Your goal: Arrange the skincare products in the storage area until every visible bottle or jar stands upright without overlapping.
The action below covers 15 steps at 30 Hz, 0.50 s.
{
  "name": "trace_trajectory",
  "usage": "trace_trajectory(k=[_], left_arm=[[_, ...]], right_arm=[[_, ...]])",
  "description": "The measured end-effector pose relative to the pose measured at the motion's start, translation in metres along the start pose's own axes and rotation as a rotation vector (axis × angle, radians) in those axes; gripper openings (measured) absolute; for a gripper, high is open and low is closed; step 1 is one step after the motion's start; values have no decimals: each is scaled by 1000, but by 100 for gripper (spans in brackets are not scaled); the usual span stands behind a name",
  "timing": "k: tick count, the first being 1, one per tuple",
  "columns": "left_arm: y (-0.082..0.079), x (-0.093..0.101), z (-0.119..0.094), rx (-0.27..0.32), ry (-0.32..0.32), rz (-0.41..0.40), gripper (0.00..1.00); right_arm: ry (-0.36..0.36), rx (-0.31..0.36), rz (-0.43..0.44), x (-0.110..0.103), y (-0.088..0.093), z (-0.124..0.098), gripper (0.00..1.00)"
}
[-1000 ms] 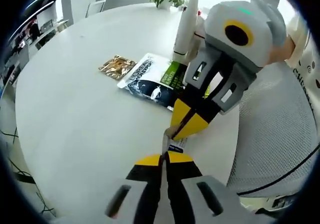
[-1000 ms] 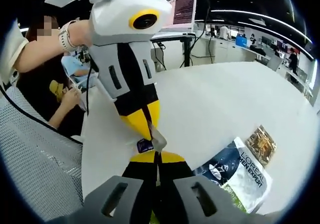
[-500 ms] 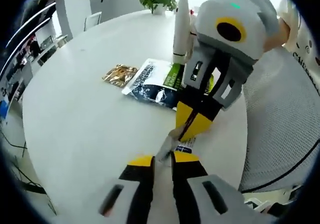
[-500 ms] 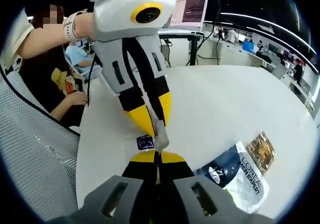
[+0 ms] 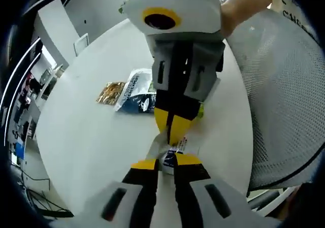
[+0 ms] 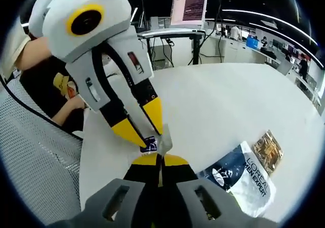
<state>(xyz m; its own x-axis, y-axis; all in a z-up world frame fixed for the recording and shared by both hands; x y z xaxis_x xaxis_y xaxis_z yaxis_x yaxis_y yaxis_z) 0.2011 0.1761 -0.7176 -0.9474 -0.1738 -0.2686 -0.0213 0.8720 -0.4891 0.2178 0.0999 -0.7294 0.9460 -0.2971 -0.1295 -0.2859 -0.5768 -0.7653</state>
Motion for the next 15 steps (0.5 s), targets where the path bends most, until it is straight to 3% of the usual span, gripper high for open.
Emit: trace_trajectory(k=[10,12,15], left_arm=[[5,4,-2,6,-9,-15,0],[5,3,-2,4,-6,-20,0],[4,4,-2,-1,-6,-32,0]], right_arm=[[43,13,-48,5,-3,-3,12],[92,25,-86,9,-5,-6,15],[98,82,-80,8,-12,-12,14]])
Point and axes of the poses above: the point that each gripper's makers call its tool centre point, and the gripper's own axes: z roughly forward along the fingers, x roughly to its right, y roughly out of its underside, the point moved 6 cm from there along -z, roughly backward along the fingers, and after that the axes turned 7 degrees about z, right-handed, at the moved point
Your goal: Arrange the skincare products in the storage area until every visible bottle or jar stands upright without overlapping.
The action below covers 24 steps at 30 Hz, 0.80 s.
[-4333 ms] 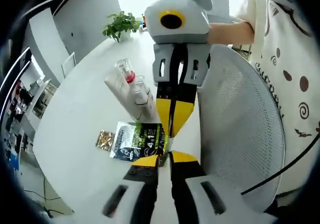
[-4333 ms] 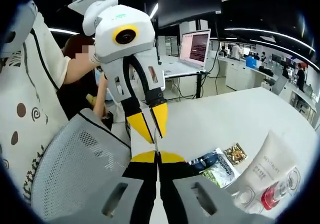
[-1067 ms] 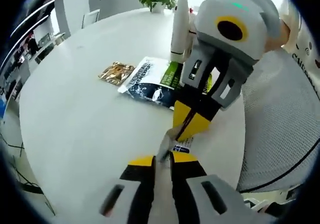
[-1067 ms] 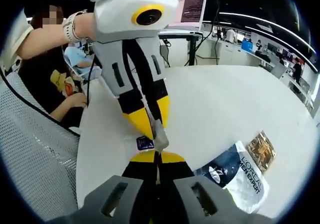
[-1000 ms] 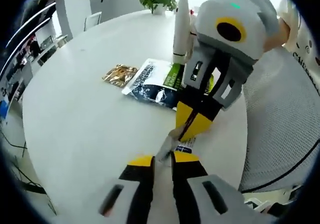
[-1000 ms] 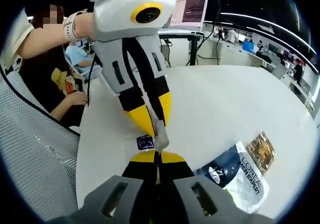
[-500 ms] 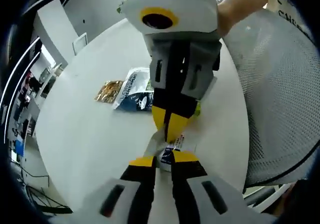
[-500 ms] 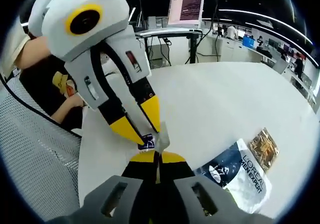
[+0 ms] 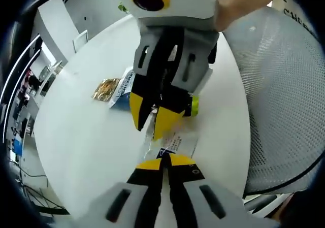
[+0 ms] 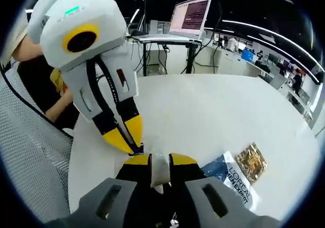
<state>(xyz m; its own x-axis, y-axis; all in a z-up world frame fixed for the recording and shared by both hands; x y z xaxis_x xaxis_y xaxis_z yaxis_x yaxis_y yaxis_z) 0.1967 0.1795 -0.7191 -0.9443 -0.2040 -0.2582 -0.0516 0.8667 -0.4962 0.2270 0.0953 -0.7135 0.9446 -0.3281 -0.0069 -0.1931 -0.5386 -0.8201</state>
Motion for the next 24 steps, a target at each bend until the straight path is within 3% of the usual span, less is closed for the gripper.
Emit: trace_trajectory(k=[2,6,15,24], left_arm=[[0,0,0,-1,0,-20,0],[0,1,-2,-1,-4,-44,0],[-2,2,-2,-21,-4,-98,0],[-7,3,-1,-35,-7,-151,0]], right_arm=[[-42,-12,18,-6,0,-2,14],[-82,-56,-45,-20,8,-4,16],[-115,-71,-59,-35,14,2,22],[-116,-102,-69,-25,18,-4,21]])
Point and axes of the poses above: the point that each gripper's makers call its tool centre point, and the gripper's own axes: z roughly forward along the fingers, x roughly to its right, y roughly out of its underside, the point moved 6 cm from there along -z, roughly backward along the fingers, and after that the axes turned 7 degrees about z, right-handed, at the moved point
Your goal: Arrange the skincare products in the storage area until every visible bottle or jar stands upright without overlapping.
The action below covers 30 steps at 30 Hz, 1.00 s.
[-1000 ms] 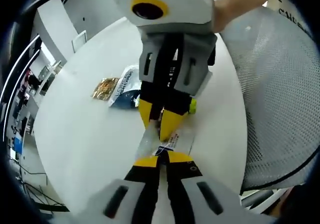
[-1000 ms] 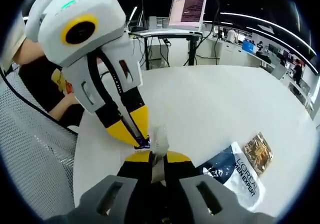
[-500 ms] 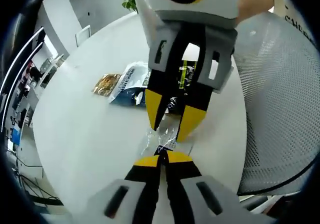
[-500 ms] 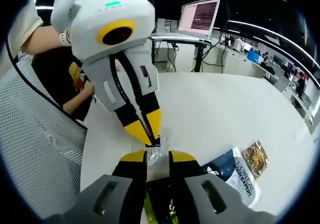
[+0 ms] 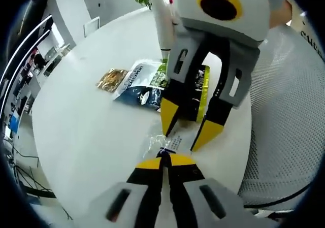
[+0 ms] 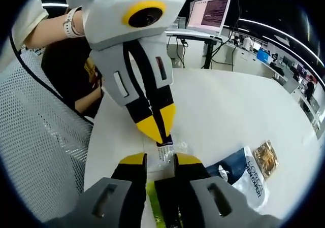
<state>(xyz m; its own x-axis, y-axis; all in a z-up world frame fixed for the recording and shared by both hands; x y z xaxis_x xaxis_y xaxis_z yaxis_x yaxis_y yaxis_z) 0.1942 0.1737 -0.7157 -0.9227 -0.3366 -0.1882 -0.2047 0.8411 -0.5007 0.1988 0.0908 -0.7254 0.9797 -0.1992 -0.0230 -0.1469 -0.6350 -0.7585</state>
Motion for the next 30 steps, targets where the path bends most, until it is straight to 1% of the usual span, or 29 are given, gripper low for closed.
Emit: trace_trajectory(k=[3,4,7,11,14,19,21,26,30], left_arm=[[-3,0,2,3,2,19,1],[-4,0,3,5,3,19,1],[-7,1,3,6,6,21,1],[-6,-1,4,-4,12,28,0],[-6,-2,3,3,10,41,1],[-9,0,2,7,14,35,1],[-10,1,1,12,20,34,1],[-14,3,-5,21,9,31,1],[-16,3,-10,13,-3,41,1]], right_arm=[[2,-10,2,1,2,-2,19],[-5,-11,15,0,2,-2,19],[-1,-13,15,-1,3,-1,18],[-3,-12,24,-1,3,-1,18],[-3,-10,24,-1,2,-2,18],[-1,-6,49,0,2,-4,17],[0,-2,45,0,1,-7,17],[8,5,37,0,-2,-14,17],[23,5,34,-1,-4,-24,18]])
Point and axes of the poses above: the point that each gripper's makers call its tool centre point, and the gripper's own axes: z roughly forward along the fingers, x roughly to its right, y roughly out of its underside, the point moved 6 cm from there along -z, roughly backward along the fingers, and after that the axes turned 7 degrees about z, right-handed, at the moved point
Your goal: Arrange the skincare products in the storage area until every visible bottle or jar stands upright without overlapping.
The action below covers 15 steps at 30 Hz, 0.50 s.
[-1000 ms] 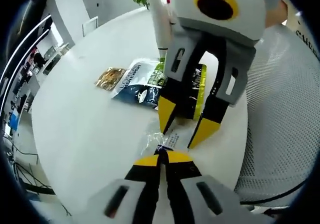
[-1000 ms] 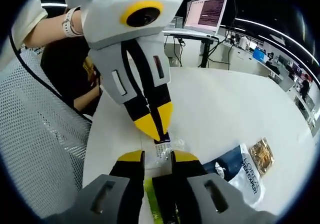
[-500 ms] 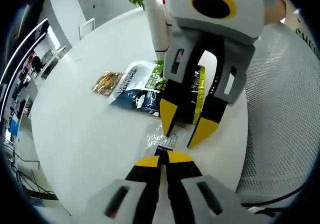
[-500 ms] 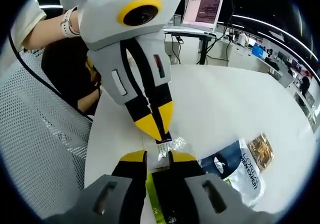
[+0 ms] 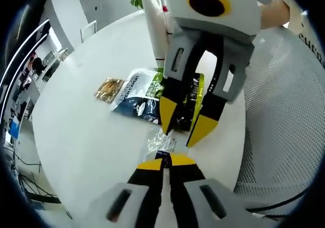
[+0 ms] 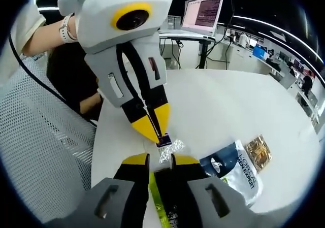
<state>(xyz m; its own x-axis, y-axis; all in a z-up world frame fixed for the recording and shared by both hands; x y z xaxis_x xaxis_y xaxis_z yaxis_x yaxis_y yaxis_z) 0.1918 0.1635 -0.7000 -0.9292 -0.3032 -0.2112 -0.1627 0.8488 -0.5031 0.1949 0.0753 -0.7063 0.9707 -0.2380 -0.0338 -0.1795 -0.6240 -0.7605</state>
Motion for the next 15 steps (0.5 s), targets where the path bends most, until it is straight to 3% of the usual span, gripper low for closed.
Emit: trace_trajectory(k=[8,15], left_arm=[[-15,3,-16,15,-10,-37,3],[-34,9,-30,40,-42,-94,3]], right_arm=[[40,21,12,2,-8,-33,17],[63,51,75,-3,-12,-62,18]])
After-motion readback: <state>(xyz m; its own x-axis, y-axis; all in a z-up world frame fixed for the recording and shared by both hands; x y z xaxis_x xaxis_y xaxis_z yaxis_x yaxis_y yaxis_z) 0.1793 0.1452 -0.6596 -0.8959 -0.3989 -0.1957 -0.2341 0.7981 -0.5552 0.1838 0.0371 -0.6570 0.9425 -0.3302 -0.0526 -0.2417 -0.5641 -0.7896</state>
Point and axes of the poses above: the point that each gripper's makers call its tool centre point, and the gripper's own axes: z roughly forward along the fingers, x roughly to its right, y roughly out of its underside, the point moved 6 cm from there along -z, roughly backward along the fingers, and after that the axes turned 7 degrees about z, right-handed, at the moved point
